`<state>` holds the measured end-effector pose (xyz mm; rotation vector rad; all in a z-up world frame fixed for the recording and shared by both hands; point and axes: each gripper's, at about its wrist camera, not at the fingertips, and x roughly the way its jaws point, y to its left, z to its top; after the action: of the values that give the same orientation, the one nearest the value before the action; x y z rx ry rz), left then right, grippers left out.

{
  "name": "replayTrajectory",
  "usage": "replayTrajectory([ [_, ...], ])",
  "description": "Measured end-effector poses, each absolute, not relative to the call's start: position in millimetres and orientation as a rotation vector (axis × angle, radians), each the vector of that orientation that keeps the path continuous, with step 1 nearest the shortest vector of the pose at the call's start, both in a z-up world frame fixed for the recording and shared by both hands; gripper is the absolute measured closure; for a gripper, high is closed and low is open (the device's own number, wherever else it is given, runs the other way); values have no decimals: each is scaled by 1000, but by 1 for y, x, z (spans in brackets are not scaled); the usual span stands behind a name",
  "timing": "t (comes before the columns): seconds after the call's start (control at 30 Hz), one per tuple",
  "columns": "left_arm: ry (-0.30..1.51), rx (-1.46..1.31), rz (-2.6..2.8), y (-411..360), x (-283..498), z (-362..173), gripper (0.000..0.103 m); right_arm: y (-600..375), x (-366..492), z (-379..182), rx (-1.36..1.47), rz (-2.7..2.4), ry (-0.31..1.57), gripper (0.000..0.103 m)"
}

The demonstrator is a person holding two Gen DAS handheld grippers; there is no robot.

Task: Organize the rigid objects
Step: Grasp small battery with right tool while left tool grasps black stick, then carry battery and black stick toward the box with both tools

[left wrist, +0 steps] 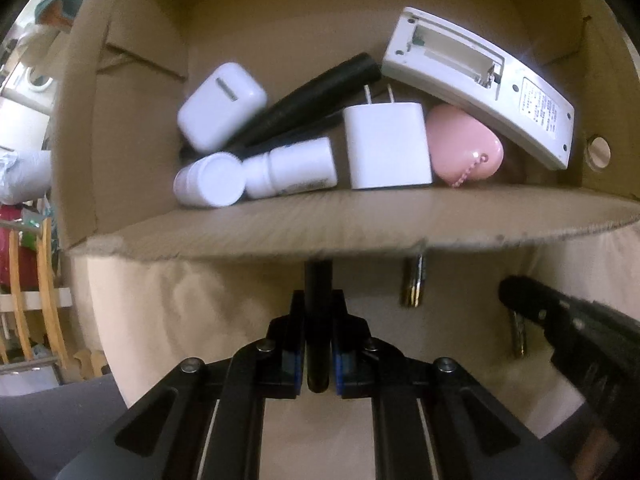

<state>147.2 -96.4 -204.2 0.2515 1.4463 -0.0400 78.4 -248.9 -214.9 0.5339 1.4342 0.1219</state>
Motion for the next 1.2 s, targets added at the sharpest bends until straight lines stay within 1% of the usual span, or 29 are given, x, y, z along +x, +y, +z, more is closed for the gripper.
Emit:
replayTrajectory([
  [0.17,1415,210,-88,-85,130,-200,93,-273,76,-219,609,127,1417,92],
  [0.33,1396,130,-137,-59,115,-187,93,-303,67,-220,849,194,1364,92],
  [0.47,1413,80,-177,-35,117,-184,93,-322,59,-218,904,192,1327,92],
  [0.63,1400,50,-219,-14,106,-182,93,-324,45,-213,858,166,1295,92],
  [0.77,1345,61,-230,-5,98,-165,93,-312,37,-186,776,179,1249,92],
  [0.9,1251,68,-205,6,96,-129,93,-308,31,-155,713,193,1196,92],
  [1.07,1165,29,-169,-13,113,-89,93,-307,39,-101,630,200,1093,92],
  [1.2,1111,6,-180,-20,140,-65,93,-309,58,-74,595,201,1038,92],
])
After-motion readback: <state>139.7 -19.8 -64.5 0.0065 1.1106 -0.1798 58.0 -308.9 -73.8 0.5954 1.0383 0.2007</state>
